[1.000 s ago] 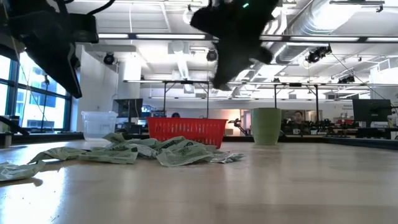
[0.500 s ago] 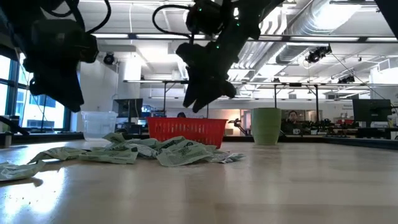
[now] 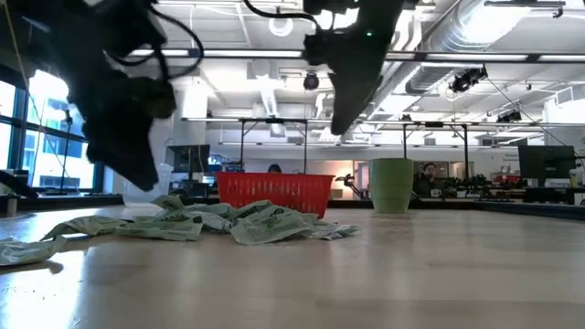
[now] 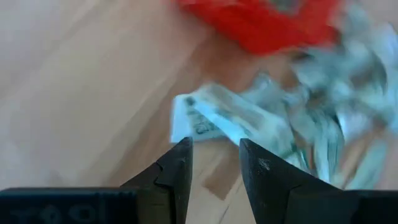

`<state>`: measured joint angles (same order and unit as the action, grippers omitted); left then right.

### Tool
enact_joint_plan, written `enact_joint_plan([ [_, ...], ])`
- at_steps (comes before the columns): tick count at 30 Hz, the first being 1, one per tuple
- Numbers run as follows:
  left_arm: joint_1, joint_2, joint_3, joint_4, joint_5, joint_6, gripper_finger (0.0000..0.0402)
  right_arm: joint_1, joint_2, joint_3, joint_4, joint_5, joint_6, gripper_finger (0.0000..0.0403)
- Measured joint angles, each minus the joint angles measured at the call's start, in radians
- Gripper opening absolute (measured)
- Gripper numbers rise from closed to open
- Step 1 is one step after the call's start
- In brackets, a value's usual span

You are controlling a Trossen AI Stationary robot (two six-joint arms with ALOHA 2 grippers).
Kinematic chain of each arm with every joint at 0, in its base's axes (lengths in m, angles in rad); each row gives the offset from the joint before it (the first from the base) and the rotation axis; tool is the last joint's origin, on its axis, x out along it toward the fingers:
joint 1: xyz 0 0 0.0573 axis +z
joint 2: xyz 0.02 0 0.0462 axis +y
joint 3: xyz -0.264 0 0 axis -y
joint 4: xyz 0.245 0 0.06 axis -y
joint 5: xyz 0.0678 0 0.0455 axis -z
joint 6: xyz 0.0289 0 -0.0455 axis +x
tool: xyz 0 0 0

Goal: Pick and place Stevia / Truvia into bins
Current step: Put the stevia packet into the red basket

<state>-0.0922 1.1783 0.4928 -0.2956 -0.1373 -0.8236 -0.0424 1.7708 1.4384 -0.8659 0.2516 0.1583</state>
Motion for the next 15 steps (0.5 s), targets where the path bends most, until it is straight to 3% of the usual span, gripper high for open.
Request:
enact_joint_plan([
  [3,0.048,0.052,0.049,0.002,0.042,-0.262,0.0166,0.009,-0.018,0.0,-0.064,0.109,0.093,0.0309],
  [6,0.074,0.1,0.113,-0.004,0.054,-0.407,0.0166,0.011,-0.032,0.0,-0.106,0.176,0.179,0.031],
  [12,0.072,0.213,0.237,-0.212,0.059,-0.5,0.0166,0.01,-0.032,-0.012,-0.134,0.219,0.193,0.031],
  [15,0.073,0.271,0.275,-0.227,0.11,-0.517,0.0166,0.009,-0.032,-0.023,-0.127,0.251,0.167,0.031],
])
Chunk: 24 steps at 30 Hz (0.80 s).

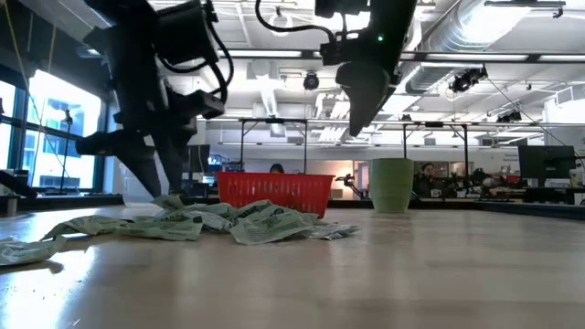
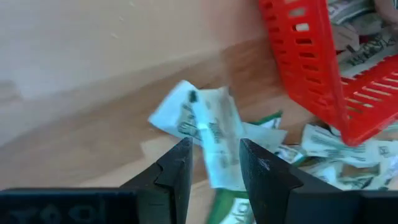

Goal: Pick and place Stevia / Truvia into bins
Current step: Put the stevia packet into the red basket

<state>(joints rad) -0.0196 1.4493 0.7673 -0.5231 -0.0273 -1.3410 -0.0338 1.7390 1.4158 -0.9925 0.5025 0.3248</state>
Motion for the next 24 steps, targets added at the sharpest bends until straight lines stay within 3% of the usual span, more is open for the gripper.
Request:
enact_joint_plan([
  [8,-0.015,0.109,0.096,-0.01,0.009,-0.018,0.0166,-0.013,0.0,-0.051,0.011,0.005,-0.019,0.031],
  [18,-0.045,0.173,0.104,-0.116,0.04,0.022,0.0163,-0.003,0.0,-0.091,0.068,-0.006,-0.02,0.031],
  [21,-0.047,0.173,0.104,-0.146,0.036,0.055,0.0134,-0.004,0.0,-0.09,0.109,-0.022,-0.018,0.031],
  [24,-0.047,0.173,0.104,-0.178,0.008,0.135,0.0074,-0.005,0.0,-0.09,0.131,-0.027,-0.005,0.0309],
])
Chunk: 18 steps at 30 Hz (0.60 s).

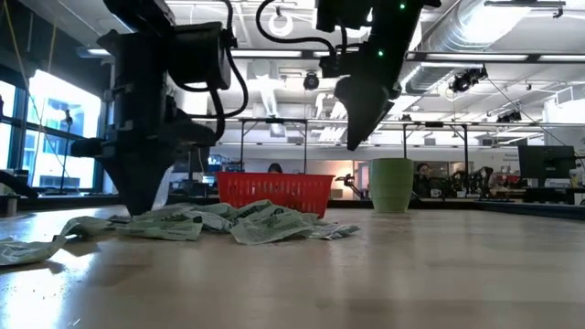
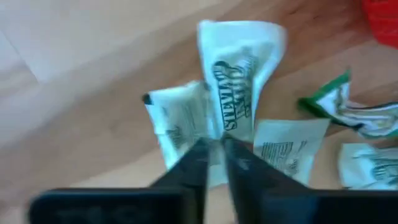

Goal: Pick and place Stevia / Truvia into bins
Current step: Put the stevia packet into the red basket

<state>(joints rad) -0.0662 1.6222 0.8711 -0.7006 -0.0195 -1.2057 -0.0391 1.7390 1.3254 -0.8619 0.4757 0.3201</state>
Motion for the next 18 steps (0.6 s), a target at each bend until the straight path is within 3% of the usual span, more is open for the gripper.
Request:
enact_joint_plan([
  [3,0.001,0.0,0.0,-0.03,-0.058,0.091,0.0022,0.0,0.0,0.0,0.006,0.0,0.044,0.0309],
  [7,0.031,-0.021,0.009,-0.038,-0.119,0.215,0.0035,0.001,-0.004,0.0,0.008,0.009,0.107,0.0309],
  [13,0.125,-0.091,0.116,-0.096,-0.233,0.484,0.0022,0.014,-0.064,0.003,0.002,0.069,0.217,0.0309],
  [15,0.163,-0.108,0.148,-0.103,-0.235,0.546,0.0025,0.014,-0.088,0.003,-0.023,0.082,0.248,0.0309],
  [18,0.221,-0.113,0.151,-0.104,-0.136,0.609,0.0045,0.014,-0.116,0.003,-0.071,0.082,0.283,0.0309],
])
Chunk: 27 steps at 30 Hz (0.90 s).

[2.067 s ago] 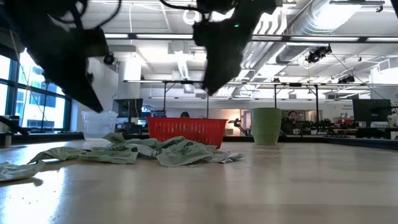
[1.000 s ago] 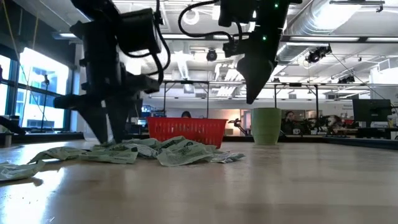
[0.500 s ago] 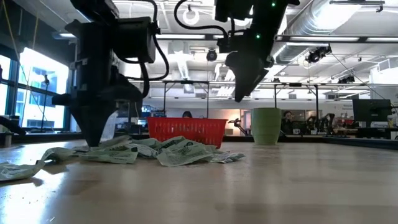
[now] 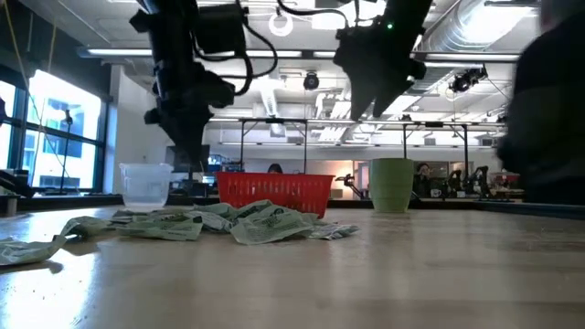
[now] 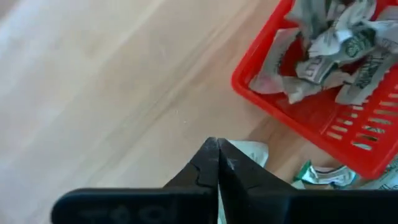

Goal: Pick and place Stevia / Truvia into bins
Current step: Put the stevia packet into the red basket

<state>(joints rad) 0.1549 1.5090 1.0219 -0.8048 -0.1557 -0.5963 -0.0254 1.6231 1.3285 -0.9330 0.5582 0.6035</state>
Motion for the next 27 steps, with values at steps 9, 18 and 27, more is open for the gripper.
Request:
enact_joint_plan([
  [9,-0.079,0.001,-0.043,0.094,0.128,0.056,0.0186,0.0,-0.007,-0.002,-0.074,-0.002,-0.032,0.0309],
  [18,-0.128,0.001,-0.043,0.016,0.053,0.166,0.0267,0.0,-0.005,-0.002,-0.073,0.013,-0.162,0.0309],
  [27,-0.223,-0.001,-0.193,0.252,-0.034,0.202,0.022,0.0,-0.005,-0.002,-0.122,0.039,-0.186,0.0309],
])
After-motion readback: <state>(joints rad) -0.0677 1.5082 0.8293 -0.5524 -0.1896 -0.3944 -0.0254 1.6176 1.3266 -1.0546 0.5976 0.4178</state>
